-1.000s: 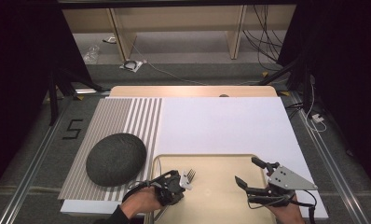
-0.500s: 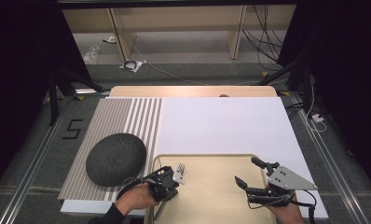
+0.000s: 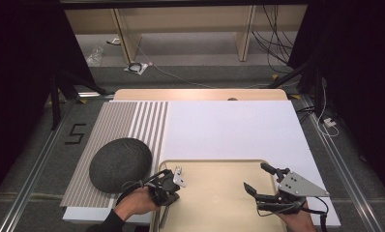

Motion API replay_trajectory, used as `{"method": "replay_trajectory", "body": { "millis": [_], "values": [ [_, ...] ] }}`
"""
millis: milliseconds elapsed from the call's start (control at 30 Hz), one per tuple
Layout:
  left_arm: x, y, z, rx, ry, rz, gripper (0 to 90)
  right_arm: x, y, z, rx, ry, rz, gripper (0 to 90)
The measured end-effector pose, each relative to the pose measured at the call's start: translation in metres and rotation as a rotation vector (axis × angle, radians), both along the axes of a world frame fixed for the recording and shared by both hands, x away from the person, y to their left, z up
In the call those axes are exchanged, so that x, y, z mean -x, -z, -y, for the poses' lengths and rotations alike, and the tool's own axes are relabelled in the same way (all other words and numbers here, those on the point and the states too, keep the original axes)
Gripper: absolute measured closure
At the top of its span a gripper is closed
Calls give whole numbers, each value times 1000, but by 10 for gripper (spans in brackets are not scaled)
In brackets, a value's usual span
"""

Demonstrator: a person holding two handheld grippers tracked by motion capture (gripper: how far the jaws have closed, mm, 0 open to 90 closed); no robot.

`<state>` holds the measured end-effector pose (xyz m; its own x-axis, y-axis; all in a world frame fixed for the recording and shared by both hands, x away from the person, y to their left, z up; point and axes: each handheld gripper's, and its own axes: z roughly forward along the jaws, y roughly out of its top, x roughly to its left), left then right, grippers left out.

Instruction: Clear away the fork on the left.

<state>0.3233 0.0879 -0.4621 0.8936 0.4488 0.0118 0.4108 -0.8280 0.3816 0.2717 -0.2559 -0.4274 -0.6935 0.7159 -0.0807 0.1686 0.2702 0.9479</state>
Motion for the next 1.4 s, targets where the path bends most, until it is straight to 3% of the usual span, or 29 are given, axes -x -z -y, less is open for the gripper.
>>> {"method": "replay_trajectory", "body": {
  "millis": [700, 833, 900, 1000, 1167, 1267, 1400],
  "values": [
    [-2, 0, -9, -5, -35, -17, 875, 0, 0, -1, -1, -3, 0, 201],
    [-1, -2, -9, 18, -26, -8, 787, 0, 1, -1, 0, -5, 0, 201],
    [-1, -6, -9, 52, -24, 2, 744, 0, 1, -1, -1, -5, 0, 200],
    [1, -12, -10, 73, -32, 20, 631, 0, 1, -1, 0, -5, 1, 201],
    [2, -20, -13, 124, -87, 75, 432, 0, 1, -1, -1, -5, -1, 201],
    [2, -26, -17, 168, -120, 103, 379, 0, 1, -1, 0, -5, -1, 201],
    [1, -32, -22, 195, -168, 142, 333, 0, 0, -1, 1, -5, -3, 201]
  ]
}}
